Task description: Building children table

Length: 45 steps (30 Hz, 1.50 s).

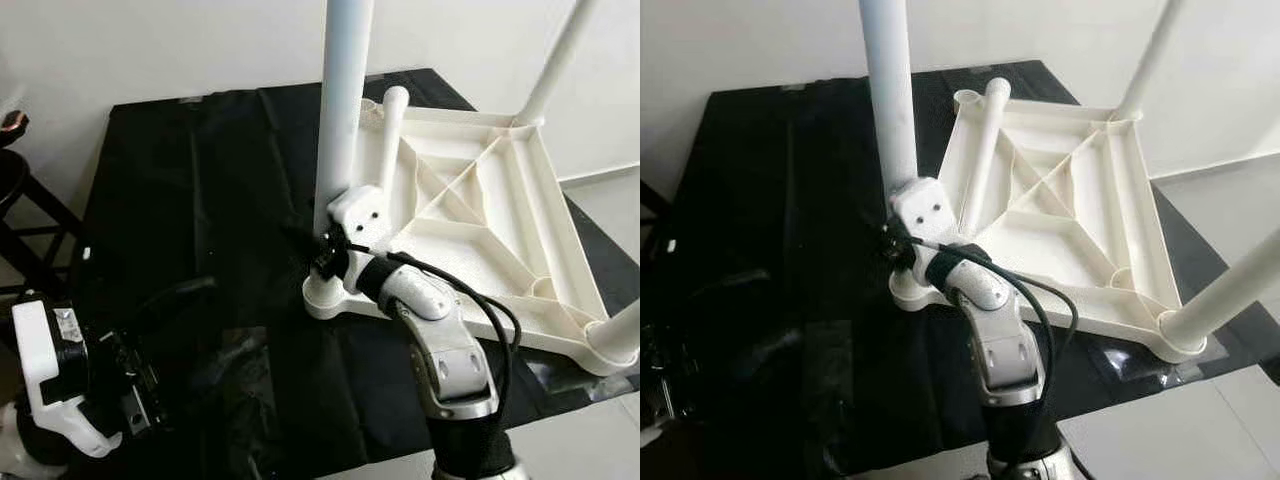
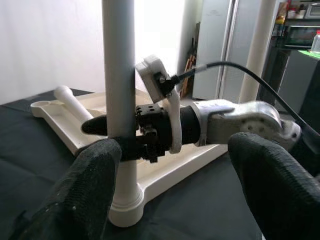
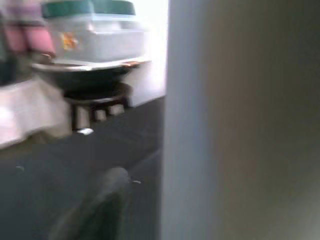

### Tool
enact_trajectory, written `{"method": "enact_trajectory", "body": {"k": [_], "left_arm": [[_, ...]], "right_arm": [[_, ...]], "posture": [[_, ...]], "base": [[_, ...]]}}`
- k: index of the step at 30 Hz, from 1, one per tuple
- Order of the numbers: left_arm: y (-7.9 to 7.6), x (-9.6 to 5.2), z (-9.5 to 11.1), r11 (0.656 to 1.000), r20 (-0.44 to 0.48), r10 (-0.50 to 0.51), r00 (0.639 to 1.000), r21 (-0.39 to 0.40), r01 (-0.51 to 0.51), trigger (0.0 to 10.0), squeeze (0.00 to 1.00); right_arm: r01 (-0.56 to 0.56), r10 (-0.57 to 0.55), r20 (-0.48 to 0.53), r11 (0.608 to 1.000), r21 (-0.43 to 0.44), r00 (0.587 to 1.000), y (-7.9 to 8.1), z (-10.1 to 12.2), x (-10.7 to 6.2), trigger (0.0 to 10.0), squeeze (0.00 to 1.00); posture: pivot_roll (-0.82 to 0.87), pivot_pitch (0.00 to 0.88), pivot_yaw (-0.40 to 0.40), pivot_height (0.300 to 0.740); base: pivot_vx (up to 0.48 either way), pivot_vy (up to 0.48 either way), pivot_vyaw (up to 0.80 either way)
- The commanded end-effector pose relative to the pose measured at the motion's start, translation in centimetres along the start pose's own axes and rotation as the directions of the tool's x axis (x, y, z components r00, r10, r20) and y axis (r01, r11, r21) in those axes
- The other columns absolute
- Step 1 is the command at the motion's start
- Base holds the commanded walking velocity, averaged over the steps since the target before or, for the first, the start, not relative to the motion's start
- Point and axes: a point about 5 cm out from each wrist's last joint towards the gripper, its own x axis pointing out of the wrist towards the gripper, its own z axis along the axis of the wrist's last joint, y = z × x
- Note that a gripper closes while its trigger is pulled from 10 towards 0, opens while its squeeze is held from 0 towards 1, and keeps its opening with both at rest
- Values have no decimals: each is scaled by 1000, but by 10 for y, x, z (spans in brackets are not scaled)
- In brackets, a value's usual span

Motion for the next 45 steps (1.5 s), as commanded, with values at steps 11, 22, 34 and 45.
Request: {"method": "enact_trajectory", "body": {"k": [11, 22, 34, 45], "left_arm": [[-2, -3, 0, 1000, -7, 20, 1000, 5, -20, 10000, 0], [-5, -8, 6, 1000, -27, 26, 999, 7, -25, 10000, 0], [-11, -10, 10, 999, -42, 33, 999, -4, -33, 10000, 0], [-11, -8, 8, 999, -34, 37, 999, -9, -38, 10000, 0]], "right_arm": [[-529, 526, -63, 832, -170, 848, -32, 27, -7, 10000, 827], [-690, 667, -178, 702, -174, 724, -82, 46, -11, 10000, 0], [-715, 691, -192, 691, -106, 697, -95, 38, -10, 0, 0], [-579, 568, -129, 812, -73, 813, -88, 10, -13, 0, 0]], "posture": [[67, 174, -17, 740], [120, 203, -5, 740], [138, 230, -2, 740], [107, 223, -23, 740]], "base": [[0, 0, 0], [0, 0, 0], [0, 0, 0], [0, 0, 0]]}}
